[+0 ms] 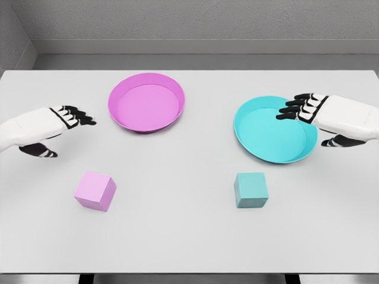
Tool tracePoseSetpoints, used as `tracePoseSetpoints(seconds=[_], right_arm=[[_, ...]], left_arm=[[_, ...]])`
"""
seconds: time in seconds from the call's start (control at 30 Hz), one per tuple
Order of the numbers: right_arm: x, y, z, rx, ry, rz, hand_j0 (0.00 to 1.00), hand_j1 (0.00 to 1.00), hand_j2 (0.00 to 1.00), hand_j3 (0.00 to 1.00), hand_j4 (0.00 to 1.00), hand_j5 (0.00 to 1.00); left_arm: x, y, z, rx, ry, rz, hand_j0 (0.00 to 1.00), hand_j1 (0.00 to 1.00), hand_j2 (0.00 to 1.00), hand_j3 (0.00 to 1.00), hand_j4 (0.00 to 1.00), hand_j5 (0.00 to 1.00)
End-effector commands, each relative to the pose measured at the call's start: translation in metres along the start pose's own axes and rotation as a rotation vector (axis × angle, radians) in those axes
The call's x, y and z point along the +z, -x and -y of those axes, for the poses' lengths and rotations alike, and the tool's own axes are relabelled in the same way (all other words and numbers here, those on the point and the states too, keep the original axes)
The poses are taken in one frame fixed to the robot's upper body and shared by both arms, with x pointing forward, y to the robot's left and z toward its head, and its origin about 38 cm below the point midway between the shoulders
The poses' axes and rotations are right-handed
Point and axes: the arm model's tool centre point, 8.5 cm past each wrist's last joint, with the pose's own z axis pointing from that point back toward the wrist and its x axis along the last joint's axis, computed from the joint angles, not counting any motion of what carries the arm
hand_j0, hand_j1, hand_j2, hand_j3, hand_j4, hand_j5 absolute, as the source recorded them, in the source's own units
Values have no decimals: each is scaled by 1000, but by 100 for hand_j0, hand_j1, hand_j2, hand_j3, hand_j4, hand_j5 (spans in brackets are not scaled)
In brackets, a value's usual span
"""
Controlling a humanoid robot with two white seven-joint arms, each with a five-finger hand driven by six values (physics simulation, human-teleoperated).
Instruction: Place the blocks in the corresponding plates according to their colors
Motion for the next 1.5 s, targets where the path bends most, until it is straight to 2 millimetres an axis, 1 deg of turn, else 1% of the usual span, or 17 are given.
tracePoseSetpoints(seconds=[0.0, 0.1, 0.17, 0.2, 0.27, 0.37, 0.43, 0.53, 0.7, 0.77, 0.83, 1.03, 1.1, 1.17, 1.2, 1.3, 1.47], right_arm=[[0, 0, -1, -7, 1, 0, 100, 100, 100, 100, 100, 100], [-1, -1, -4, -13, -4, 6, 100, 100, 100, 100, 100, 100], [-8, -7, -15, -37, -19, 26, 100, 100, 100, 100, 100, 100], [-10, -10, -24, -53, -42, 38, 100, 100, 100, 100, 100, 100], [-13, -13, -28, -8, -71, 43, 100, 100, 100, 100, 100, 100], [-33, -32, -34, 29, -142, 112, 100, 100, 100, 100, 100, 100], [-40, -37, -38, 37, -162, 128, 100, 100, 100, 100, 100, 100], [-49, -52, -36, 65, -151, 172, 100, 100, 100, 100, 100, 100], [-56, -54, -38, 91, -155, 178, 100, 100, 100, 100, 100, 100], [-55, -53, -38, 109, -165, 171, 100, 100, 100, 100, 100, 100], [-57, -54, -42, 120, -220, 182, 100, 100, 100, 100, 100, 100], [-63, -60, -56, 169, -287, 201, 100, 100, 100, 100, 100, 100], [-68, -62, -56, 189, -288, 206, 100, 100, 100, 100, 100, 100], [-71, -60, -47, 210, -273, 204, 100, 100, 100, 100, 100, 100], [-72, -58, -42, 222, -266, 200, 100, 100, 100, 100, 100, 100], [-73, -55, -34, 241, -257, 193, 100, 100, 100, 100, 100, 100], [-77, -58, -34, 238, -250, 202, 100, 100, 100, 100, 100, 100]], left_arm=[[8, -6, -10, -34, 9, 15, 100, 100, 100, 100, 100, 100], [11, -11, -8, -39, 23, 26, 100, 100, 100, 100, 100, 100], [12, -11, -7, -39, 26, 26, 100, 100, 100, 100, 100, 100], [11, -12, -7, -39, 24, 30, 100, 100, 100, 100, 100, 100], [11, -12, -7, -40, 26, 30, 100, 100, 100, 100, 100, 100], [8, -22, 0, -36, 36, 56, 100, 100, 100, 100, 100, 100], [8, -25, 8, -21, 51, 63, 100, 100, 100, 100, 100, 100], [8, -29, 18, -9, 80, 71, 100, 100, 100, 100, 100, 100], [9, -33, 24, -2, 94, 81, 100, 100, 100, 100, 100, 100], [9, -34, 25, -4, 98, 84, 100, 100, 100, 100, 100, 100], [9, -35, 24, -4, 96, 87, 100, 100, 100, 100, 100, 100], [6, -43, 20, -15, 88, 112, 100, 100, 100, 100, 100, 100], [6, -44, 19, -18, 85, 116, 100, 100, 100, 100, 100, 100], [5, -47, 18, -20, 81, 123, 100, 100, 100, 100, 100, 100], [3, -52, 15, -27, 76, 138, 100, 100, 100, 100, 100, 100], [2, -55, 14, -32, 72, 147, 100, 100, 100, 100, 100, 100], [3, -56, 15, -33, 77, 150, 100, 100, 100, 100, 100, 100]])
